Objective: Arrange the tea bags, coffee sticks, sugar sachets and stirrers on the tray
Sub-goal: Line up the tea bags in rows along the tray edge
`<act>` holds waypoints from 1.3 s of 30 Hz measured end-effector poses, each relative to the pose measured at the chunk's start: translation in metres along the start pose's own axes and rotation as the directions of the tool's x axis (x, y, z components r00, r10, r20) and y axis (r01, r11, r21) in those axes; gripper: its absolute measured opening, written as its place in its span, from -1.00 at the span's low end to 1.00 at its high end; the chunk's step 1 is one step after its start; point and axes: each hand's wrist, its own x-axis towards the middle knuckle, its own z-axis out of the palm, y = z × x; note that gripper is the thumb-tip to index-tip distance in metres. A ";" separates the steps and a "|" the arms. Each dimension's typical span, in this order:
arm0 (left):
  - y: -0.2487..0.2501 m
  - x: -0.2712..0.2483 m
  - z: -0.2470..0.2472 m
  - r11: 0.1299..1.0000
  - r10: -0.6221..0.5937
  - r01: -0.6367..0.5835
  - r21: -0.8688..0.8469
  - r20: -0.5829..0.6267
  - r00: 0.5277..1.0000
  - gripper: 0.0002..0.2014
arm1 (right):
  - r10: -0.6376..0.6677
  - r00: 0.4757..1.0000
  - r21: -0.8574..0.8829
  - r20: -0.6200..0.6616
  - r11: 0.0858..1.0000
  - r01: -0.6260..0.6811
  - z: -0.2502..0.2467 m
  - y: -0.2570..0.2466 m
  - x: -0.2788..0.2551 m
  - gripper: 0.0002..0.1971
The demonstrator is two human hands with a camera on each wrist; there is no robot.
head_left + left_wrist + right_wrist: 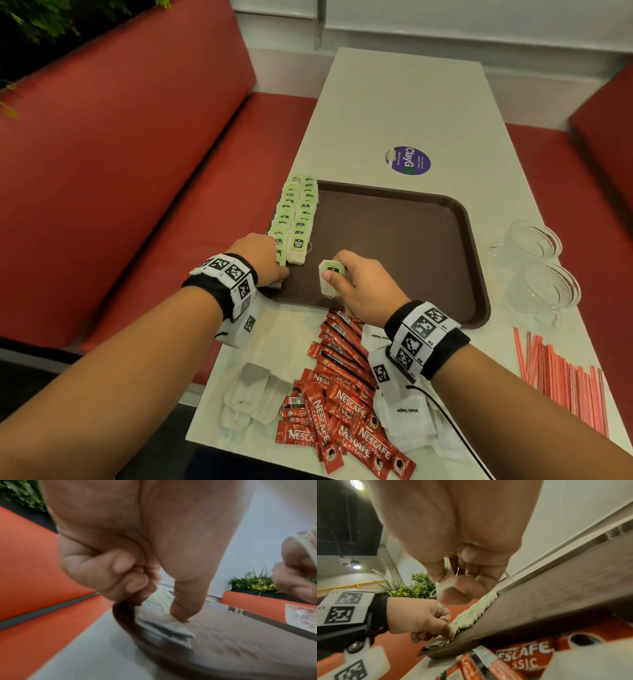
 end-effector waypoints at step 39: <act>0.021 0.034 -0.026 0.986 0.147 -0.150 -0.073 -0.052 0.988 -0.79 | 0.125 0.943 -0.407 0.309 0.914 0.012 0.000 0.013 0.011 -0.77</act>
